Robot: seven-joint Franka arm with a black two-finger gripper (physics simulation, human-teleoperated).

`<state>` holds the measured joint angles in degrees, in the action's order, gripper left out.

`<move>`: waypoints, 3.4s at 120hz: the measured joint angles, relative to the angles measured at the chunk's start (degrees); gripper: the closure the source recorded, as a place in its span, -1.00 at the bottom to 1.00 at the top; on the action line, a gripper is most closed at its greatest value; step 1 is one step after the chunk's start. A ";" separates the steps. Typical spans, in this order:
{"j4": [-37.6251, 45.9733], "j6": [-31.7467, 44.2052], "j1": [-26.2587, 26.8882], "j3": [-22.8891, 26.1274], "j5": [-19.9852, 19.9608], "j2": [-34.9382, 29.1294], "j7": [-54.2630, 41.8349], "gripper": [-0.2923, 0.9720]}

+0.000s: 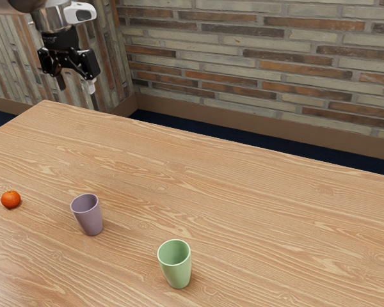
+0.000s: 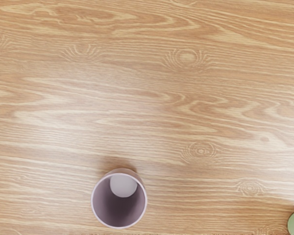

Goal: Place the left cup onto the right cup

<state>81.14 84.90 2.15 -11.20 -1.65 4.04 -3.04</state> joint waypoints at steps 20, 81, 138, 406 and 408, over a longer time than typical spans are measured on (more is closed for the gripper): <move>0.80 0.34 -0.14 0.04 -0.02 -0.13 -0.13 -0.50; 19.43 14.38 -0.82 -0.93 0.42 0.21 -1.59 -0.50; 34.87 27.41 0.93 0.17 1.38 -2.91 -2.71 -0.50; 48.46 44.49 -0.83 2.68 3.38 1.11 -2.13 0.64; 48.50 44.47 -0.78 2.68 3.57 0.82 -2.12 0.64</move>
<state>129.64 129.37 1.37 -8.53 1.92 4.86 -5.16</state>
